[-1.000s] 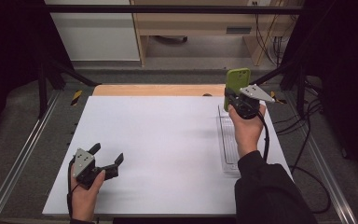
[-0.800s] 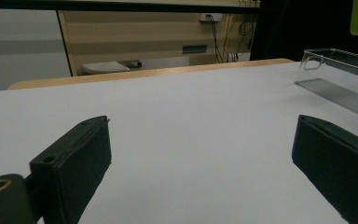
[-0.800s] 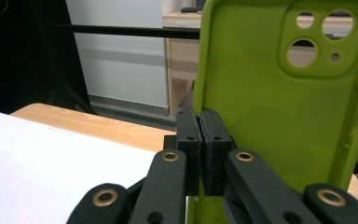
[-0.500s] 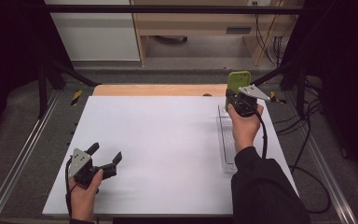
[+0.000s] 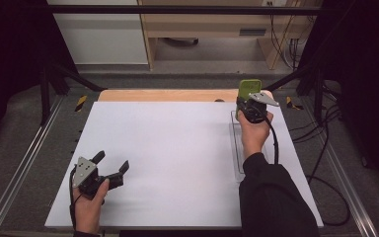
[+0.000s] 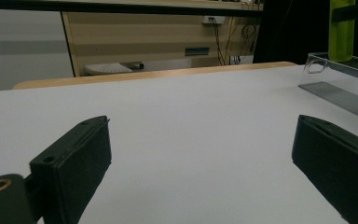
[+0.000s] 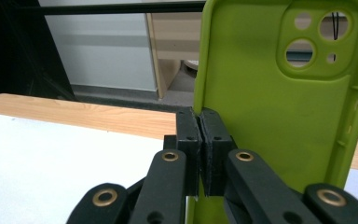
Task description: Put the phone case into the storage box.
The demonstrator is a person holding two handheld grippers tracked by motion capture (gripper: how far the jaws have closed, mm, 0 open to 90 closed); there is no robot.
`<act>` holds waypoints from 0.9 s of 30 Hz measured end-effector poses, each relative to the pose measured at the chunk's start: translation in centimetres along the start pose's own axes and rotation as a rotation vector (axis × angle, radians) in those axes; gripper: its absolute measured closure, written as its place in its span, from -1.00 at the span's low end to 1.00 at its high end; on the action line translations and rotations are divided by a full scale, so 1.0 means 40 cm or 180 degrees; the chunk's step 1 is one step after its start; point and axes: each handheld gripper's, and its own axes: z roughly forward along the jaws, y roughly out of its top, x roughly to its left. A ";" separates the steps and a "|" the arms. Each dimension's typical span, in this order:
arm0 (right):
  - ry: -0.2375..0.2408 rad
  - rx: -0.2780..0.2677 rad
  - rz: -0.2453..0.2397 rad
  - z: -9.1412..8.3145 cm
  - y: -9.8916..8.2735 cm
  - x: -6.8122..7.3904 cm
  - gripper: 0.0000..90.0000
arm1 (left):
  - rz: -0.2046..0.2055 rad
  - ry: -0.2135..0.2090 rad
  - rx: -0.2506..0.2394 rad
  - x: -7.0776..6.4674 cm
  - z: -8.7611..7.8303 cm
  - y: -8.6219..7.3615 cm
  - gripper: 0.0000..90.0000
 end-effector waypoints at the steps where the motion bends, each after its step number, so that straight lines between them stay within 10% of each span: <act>1: -0.0009 0.0016 0.0009 0.003 -0.002 -0.001 0.96 | 0.0000 0.0001 -0.0002 0.000 0.000 0.000 -0.91; 27: -0.0068 0.0201 0.0032 0.038 -0.047 -0.006 0.96 | 0.0018 -0.0014 -0.0010 -0.002 0.001 0.000 -0.91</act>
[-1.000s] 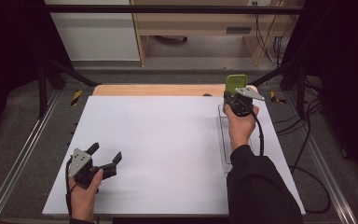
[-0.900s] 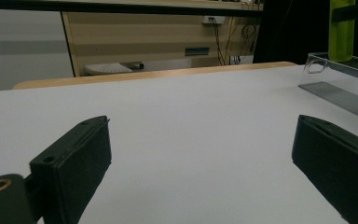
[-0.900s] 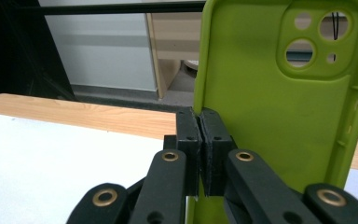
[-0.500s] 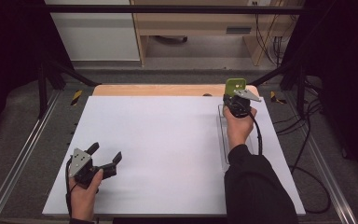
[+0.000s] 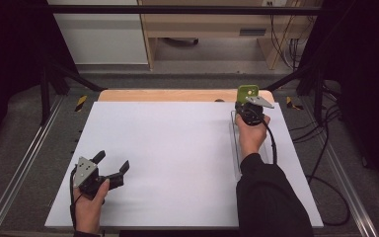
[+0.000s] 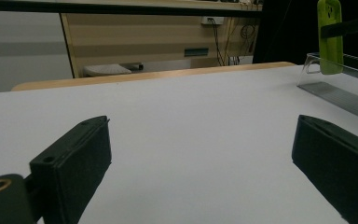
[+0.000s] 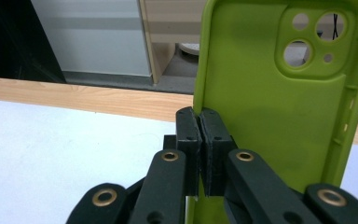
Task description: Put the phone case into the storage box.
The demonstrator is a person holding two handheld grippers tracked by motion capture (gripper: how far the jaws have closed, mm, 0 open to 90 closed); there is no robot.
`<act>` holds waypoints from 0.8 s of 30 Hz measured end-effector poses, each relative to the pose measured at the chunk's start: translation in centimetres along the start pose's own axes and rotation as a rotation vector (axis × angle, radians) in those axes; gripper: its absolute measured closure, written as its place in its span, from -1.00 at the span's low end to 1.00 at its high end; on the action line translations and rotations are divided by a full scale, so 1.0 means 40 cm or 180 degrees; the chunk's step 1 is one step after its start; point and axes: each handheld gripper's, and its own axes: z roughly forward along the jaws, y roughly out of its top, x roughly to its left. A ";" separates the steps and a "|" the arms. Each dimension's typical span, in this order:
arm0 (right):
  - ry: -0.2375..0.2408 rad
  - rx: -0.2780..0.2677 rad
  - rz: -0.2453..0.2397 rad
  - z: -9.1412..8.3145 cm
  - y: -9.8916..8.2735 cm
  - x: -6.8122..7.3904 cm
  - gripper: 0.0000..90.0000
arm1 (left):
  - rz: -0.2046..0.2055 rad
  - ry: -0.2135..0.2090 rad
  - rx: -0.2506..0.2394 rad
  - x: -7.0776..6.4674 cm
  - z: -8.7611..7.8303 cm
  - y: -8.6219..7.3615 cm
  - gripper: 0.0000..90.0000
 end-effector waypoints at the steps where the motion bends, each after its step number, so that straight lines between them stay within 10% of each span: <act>1: -0.0001 0.0011 -0.0005 0.001 -0.001 0.000 0.96 | 0.0000 0.0001 0.0000 0.000 0.000 0.000 -0.91; 24: -0.0040 0.0124 0.0037 0.015 -0.017 0.002 0.95 | 0.0005 -0.0013 0.0006 -0.001 0.001 0.000 -0.91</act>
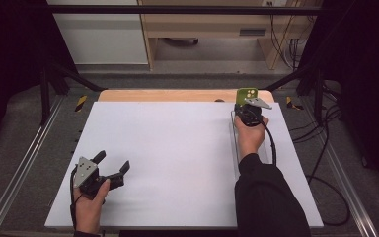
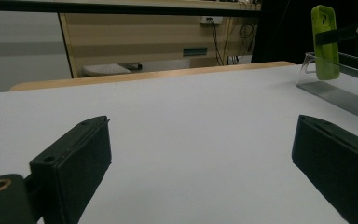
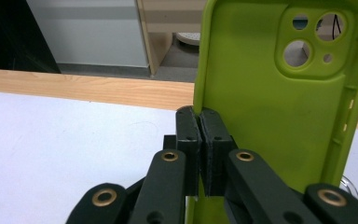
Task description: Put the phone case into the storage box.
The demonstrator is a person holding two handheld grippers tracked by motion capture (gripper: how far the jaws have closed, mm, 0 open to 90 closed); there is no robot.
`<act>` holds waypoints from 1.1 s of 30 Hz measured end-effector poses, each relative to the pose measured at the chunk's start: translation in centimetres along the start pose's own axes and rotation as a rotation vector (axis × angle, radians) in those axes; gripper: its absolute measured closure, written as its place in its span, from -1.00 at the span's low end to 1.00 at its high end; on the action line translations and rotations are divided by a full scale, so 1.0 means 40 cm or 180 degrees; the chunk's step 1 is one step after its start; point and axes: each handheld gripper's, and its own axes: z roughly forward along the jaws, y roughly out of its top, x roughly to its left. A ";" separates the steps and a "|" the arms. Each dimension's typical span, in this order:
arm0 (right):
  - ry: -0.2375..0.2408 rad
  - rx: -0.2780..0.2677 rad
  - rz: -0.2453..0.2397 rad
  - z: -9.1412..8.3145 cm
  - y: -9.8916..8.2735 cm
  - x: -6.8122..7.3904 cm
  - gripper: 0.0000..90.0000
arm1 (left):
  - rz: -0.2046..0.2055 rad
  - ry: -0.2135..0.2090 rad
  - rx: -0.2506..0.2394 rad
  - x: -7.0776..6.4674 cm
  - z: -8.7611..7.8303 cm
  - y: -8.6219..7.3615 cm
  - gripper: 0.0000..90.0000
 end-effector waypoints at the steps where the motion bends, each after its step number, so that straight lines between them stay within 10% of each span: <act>1: 0.0001 0.0001 0.0000 0.000 0.000 0.000 0.95 | -0.0001 0.0001 0.0000 0.000 0.000 0.000 -0.91; 33: 0.0050 0.0202 0.0072 0.012 -0.030 -0.009 0.95 | 0.0009 -0.0010 0.0002 -0.001 0.000 0.001 -0.91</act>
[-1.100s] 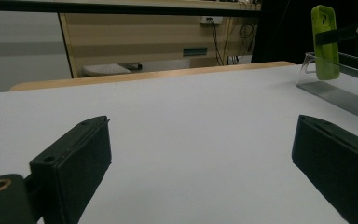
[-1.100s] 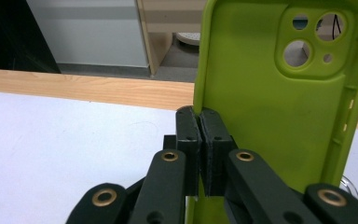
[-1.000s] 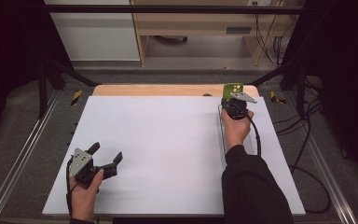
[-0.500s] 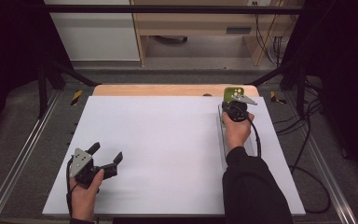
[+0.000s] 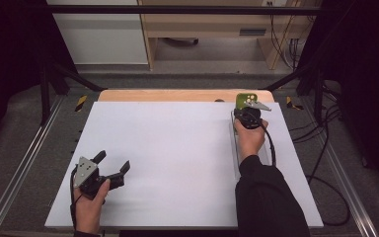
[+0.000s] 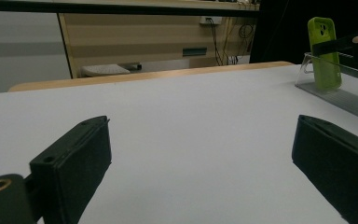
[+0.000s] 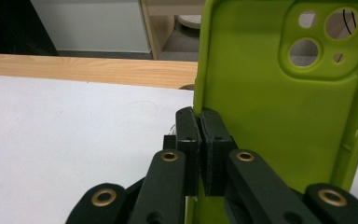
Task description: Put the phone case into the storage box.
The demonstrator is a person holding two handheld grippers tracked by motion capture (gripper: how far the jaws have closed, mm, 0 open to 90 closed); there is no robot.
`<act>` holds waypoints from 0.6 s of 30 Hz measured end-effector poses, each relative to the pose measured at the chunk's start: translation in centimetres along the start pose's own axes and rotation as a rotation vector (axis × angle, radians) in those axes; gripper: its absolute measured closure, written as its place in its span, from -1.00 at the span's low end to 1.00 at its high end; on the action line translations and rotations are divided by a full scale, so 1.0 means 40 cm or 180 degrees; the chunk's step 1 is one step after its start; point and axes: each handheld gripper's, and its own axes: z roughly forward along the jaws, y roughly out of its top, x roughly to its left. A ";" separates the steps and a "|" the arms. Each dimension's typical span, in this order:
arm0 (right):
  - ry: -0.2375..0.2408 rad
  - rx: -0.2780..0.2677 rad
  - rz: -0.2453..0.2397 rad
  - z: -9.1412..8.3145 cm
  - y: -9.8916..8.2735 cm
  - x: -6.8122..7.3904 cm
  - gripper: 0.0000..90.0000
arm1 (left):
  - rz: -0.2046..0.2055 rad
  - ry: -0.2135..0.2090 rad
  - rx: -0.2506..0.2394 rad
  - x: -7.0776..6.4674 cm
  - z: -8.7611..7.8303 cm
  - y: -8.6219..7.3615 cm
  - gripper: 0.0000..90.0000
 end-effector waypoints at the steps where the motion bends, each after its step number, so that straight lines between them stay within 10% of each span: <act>1: 0.0000 0.0007 -0.0002 0.001 -0.001 0.001 0.95 | 0.0001 0.0000 0.0000 0.000 0.000 0.000 -0.91; 18: 0.0035 0.0048 -0.0018 0.005 -0.003 0.004 0.95 | 0.0001 -0.0005 0.0000 0.000 0.000 0.000 -0.91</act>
